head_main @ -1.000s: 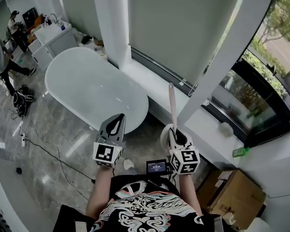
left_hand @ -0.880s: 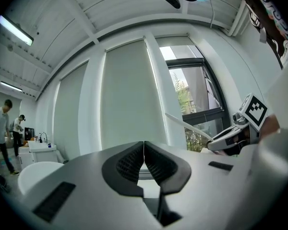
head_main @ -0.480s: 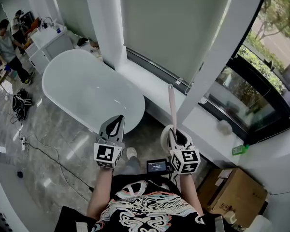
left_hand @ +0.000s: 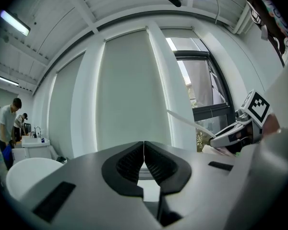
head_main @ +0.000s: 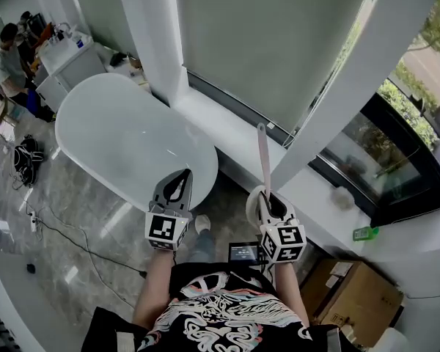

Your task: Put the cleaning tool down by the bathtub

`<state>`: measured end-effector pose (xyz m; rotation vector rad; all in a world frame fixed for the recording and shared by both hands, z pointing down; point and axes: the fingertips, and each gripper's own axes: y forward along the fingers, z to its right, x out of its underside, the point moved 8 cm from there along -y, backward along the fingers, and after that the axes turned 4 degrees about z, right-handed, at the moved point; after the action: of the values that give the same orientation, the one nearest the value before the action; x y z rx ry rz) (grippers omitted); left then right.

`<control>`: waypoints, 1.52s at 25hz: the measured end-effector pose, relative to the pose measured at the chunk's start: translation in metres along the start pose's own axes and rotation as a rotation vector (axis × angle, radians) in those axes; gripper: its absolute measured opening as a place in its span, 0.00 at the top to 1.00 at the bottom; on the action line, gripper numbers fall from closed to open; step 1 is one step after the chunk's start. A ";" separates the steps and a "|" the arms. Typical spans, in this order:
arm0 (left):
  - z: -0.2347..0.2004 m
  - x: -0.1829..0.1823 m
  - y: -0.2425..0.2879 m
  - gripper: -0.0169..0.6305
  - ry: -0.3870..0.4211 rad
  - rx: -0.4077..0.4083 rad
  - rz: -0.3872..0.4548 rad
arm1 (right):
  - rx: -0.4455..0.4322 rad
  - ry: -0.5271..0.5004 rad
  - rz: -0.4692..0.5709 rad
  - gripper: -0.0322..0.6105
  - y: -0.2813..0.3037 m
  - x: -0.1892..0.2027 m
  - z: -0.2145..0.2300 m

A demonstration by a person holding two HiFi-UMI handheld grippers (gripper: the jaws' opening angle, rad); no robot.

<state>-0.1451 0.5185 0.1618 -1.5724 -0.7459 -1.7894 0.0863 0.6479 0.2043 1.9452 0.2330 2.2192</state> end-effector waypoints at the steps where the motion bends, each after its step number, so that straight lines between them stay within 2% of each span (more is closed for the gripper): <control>1: -0.006 0.003 0.012 0.95 -0.005 0.004 -0.001 | -0.002 -0.005 0.013 0.84 0.009 -0.004 0.003; 12: -0.094 0.023 0.141 0.95 -0.039 0.072 -0.041 | -0.021 -0.010 -0.002 0.84 0.149 -0.040 0.022; 17: -0.142 0.035 0.182 0.95 -0.052 0.076 -0.073 | -0.029 -0.001 -0.025 0.84 0.218 -0.058 0.024; 23: -0.191 0.046 0.222 0.95 -0.066 0.074 -0.074 | -0.028 -0.006 -0.048 0.84 0.288 -0.072 0.028; 28: -0.222 0.056 0.244 0.95 -0.094 0.045 -0.077 | -0.036 -0.012 -0.056 0.84 0.324 -0.078 0.027; 38: -0.248 0.069 0.272 0.95 -0.134 -0.046 -0.092 | -0.107 -0.049 -0.080 0.84 0.384 -0.090 0.043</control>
<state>-0.0983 0.1487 0.2006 -1.7276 -0.8580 -1.7909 0.1279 0.2532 0.2139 1.8970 0.1785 2.0873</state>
